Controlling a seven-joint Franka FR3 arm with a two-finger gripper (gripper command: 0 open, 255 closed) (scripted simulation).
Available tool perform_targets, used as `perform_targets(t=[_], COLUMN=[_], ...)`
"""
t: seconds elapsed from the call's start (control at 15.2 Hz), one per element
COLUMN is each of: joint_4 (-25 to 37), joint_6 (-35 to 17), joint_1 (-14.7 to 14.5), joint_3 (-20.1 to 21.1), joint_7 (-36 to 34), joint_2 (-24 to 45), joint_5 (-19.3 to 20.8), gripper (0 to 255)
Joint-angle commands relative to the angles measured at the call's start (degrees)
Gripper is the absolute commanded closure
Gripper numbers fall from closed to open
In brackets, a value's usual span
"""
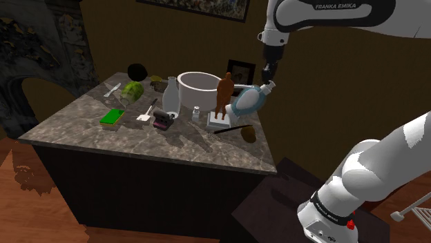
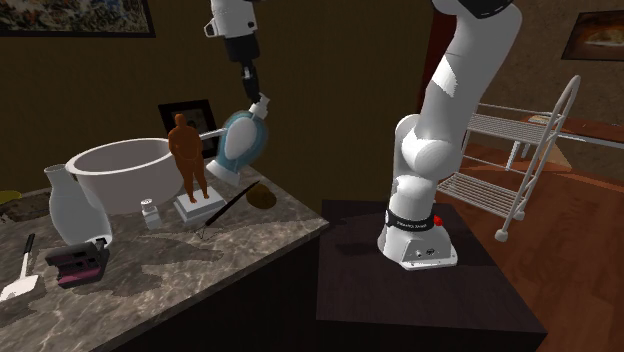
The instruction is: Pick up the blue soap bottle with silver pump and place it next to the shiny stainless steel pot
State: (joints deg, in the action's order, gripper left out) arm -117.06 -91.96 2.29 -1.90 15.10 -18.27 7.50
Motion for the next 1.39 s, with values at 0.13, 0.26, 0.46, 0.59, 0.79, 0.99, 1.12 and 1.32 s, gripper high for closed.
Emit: perform_targets(t=[0.13,0.26,0.46,0.59,0.79,0.99,1.12,1.32], joint_4=[3.3,5.0,7.8,9.7,12.7,15.8,18.0,21.4], joint_6=[3.1,4.6,6.9,8.4,10.8,13.1,14.7,17.1], joint_1=[0.0,0.0,0.0,0.0,0.0,0.0,0.0,0.0], joint_3=[0.1,0.1,0.2,0.2,0.2,0.3,0.3,0.4], joint_7=[0.4,0.5,0.8,0.9,1.2,1.5,1.6,1.9], joint_2=[0.2,0.4,0.9,1.2,1.9,2.6,3.2,4.2], joint_5=[0.0,-0.1,-0.1,-0.1,-0.1,-0.1,0.0,0.0], gripper=[255,255,255,255,255,255,255,255])
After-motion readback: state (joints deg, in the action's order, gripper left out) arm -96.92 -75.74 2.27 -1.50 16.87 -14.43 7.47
